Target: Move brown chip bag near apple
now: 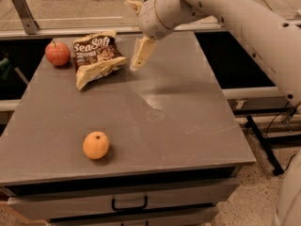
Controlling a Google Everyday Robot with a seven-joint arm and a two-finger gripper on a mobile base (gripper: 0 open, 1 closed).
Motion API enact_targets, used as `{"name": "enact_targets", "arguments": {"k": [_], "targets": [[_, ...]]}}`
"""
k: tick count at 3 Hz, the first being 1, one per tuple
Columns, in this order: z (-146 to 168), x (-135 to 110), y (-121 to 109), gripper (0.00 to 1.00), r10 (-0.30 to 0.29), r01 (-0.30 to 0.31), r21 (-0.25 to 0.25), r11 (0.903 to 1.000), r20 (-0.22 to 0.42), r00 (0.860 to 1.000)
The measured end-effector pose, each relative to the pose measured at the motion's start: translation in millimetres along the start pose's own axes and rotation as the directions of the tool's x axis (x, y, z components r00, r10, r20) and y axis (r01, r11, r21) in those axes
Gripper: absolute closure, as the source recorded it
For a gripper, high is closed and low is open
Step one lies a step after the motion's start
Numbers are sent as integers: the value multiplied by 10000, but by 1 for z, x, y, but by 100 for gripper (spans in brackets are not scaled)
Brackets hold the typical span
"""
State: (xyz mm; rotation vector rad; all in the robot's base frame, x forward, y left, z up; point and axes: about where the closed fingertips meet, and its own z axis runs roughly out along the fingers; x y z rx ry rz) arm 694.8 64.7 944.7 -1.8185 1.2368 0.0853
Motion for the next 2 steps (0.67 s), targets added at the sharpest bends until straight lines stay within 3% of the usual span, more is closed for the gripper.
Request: {"name": "enact_targets", "arguments": {"k": [1, 2], "targets": [[-92, 33, -22, 0, 2099, -2095, 916, 9735, 54, 9777], [-91, 33, -22, 0, 2085, -2081, 902, 9739, 53, 9780]]}}
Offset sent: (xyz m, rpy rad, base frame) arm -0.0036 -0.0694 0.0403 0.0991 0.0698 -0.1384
